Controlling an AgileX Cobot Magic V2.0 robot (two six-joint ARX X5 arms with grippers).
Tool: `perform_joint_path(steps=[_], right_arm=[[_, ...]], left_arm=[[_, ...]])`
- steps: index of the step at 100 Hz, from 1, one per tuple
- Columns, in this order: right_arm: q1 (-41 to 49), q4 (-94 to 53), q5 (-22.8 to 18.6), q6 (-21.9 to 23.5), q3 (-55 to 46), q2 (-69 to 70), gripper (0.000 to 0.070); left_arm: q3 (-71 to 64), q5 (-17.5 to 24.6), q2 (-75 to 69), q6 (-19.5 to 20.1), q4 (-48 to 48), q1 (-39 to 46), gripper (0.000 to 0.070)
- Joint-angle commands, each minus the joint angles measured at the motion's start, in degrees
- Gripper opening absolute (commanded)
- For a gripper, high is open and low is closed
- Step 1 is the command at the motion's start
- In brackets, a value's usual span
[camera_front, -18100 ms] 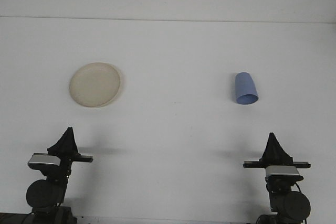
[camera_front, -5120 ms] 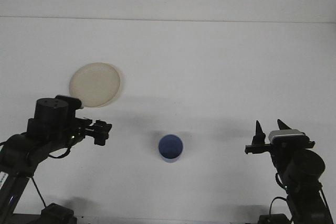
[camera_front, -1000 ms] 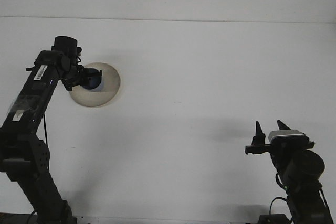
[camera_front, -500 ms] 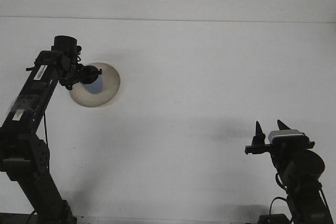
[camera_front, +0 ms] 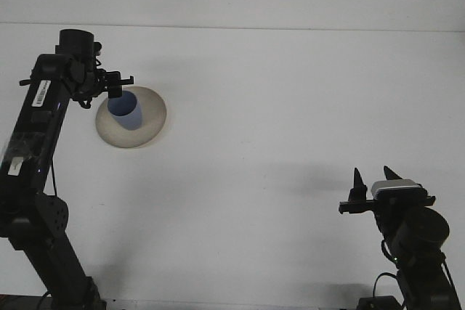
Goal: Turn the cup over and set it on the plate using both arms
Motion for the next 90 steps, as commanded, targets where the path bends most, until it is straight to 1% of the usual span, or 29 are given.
perform_joint_path(steps=[1, 27, 58, 70, 90], right_arm=[[0.09, 0.37, -0.02, -0.42, 0.33, 0.02, 0.0429], [0.09, 0.37, -0.02, -0.42, 0.33, 0.02, 0.0429], [0.09, 0.35, -0.02, -0.42, 0.33, 0.02, 0.0429], [0.09, 0.35, -0.02, -0.42, 0.33, 0.02, 0.0429], [0.09, 0.35, -0.02, -0.42, 0.33, 0.02, 0.0429]], left_arm=[[3.43, 0.07, 1.14, 0.52, -2.91, 0.07, 0.0265], [3.89, 0.04, -4.07, 0.70, -9.66, -0.11, 0.0264], [0.24, 0.02, -15.13, 0.72, -9.90, -2.54, 0.0264], [-7.02, 0.02, -22.69, 0.68, -6.60, -3.48, 0.0264], [-26.25, 0.02, -38.99, 0.52, 3.50, -4.17, 0.0264]])
